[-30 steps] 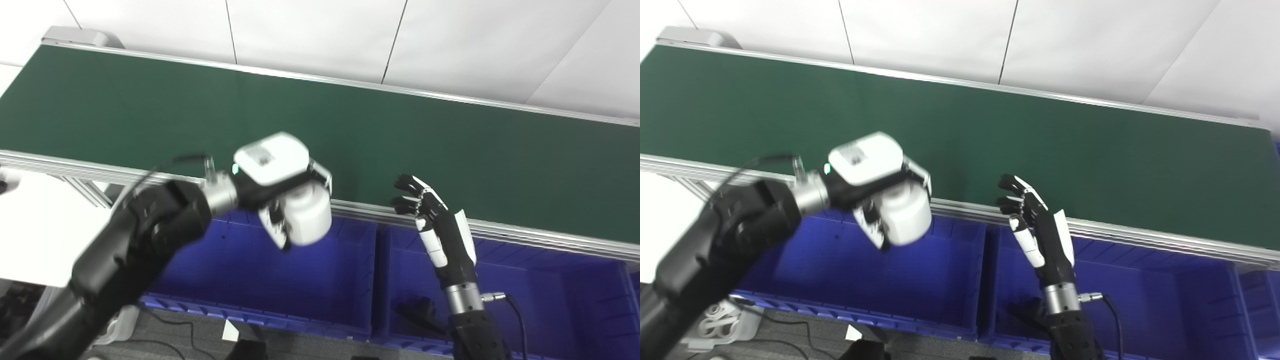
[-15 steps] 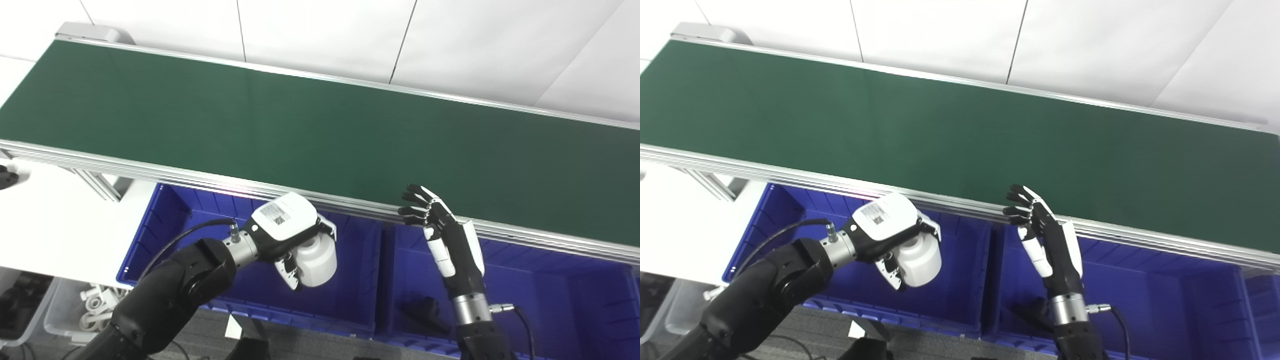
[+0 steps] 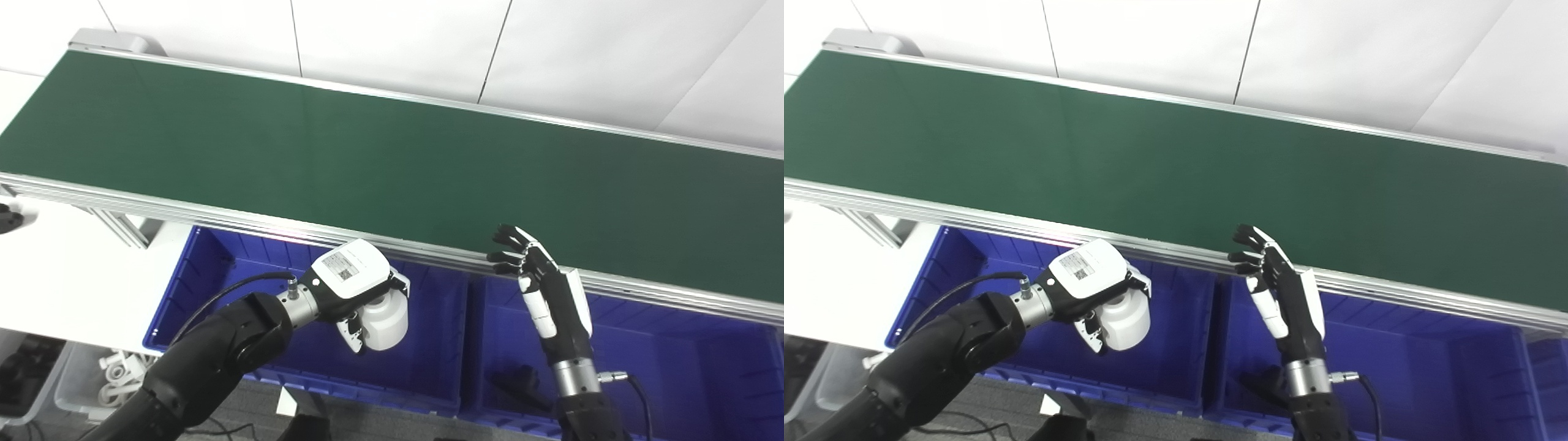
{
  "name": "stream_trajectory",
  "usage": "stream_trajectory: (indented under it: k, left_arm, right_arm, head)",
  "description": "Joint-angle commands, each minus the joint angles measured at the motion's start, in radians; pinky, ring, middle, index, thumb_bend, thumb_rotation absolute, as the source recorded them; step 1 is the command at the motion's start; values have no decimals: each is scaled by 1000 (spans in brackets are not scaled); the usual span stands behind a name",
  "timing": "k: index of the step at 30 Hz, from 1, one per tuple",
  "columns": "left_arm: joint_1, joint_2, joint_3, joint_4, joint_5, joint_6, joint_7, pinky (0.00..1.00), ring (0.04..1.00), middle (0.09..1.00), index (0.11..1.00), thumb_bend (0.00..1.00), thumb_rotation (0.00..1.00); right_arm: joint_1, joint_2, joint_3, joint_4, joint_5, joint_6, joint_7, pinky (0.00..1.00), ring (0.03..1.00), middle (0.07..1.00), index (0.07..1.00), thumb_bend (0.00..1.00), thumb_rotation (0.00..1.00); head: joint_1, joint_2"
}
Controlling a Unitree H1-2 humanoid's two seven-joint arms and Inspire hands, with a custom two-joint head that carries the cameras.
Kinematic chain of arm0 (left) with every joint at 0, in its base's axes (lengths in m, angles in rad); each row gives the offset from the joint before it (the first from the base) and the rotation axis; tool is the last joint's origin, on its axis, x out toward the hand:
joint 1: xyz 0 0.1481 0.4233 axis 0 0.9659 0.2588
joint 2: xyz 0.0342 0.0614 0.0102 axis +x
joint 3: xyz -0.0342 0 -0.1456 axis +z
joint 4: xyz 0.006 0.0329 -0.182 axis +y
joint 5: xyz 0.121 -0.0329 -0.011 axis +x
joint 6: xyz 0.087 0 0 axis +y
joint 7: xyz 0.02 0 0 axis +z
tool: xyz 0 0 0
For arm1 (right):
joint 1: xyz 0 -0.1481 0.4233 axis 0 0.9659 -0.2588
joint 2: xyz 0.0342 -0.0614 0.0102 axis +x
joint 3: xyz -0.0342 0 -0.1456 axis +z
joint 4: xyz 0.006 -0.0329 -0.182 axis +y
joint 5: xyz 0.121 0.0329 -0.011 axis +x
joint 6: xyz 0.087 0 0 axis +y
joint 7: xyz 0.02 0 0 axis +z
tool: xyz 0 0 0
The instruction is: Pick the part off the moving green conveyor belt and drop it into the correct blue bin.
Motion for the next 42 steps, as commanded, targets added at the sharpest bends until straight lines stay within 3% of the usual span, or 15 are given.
stream_trajectory:
  k: [1,2,3,5,6,9,26,29,35,38,42]
  left_arm:
    - [-28,18,-10,-59,58,18,-6,513,592,605,498,519,41]
    - [-26,19,-15,-69,82,31,-16,579,655,669,579,735,114]
    - [-24,21,-19,-77,99,39,-24,680,742,751,658,885,207]
    - [-23,25,-27,-93,130,50,-40,834,860,859,748,977,343]
    - [-22,27,-31,-97,142,51,-39,886,909,902,781,994,403]
    - [-22,30,-36,-104,150,52,-41,900,926,916,799,1000,439]
    - [-14,32,-18,-123,109,43,-40,862,893,893,800,1000,451]
    - [13,22,14,-172,-5,24,-24,846,869,878,793,979,498]
    - [97,-72,108,-290,-396,7,7,770,845,859,797,921,624]
    - [116,-146,150,-270,-524,1,39,755,853,869,820,891,614]
    - [124,-233,208,-162,-639,-21,83,747,867,892,873,882,676]
  right_arm:
    - [-10,1,-8,-20,2,-29,7,645,701,802,835,770,1000]
    - [-10,2,-8,-20,4,-27,7,646,702,804,835,772,1000]
    - [-10,2,-8,-19,7,-27,8,646,701,804,834,773,1000]
    - [-10,2,-8,-17,8,-32,9,644,698,803,833,771,1000]
    - [-10,2,-8,-17,9,-34,9,642,697,804,833,764,1000]
    - [-9,2,-8,-19,9,-31,10,641,696,800,833,758,1000]
    - [-14,7,-4,-1,-3,-46,8,640,696,805,832,745,1000]
    - [-13,12,-1,4,2,-50,10,640,697,824,832,739,999]
    - [-11,20,7,15,-25,-57,0,637,700,837,833,745,1000]
    - [-11,24,9,33,-37,-73,-6,644,708,836,832,740,1000]
    - [-6,33,5,53,-45,-92,-17,657,713,828,831,736,1000]
  head:
    - [0,0]
    - [0,0]
    - [1,-1]
    - [0,-2]
    - [2,-3]
    - [1,-4]
    - [-18,-13]
    - [-44,-24]
    - [-96,-49]
    - [-115,-65]
    - [-130,-87]
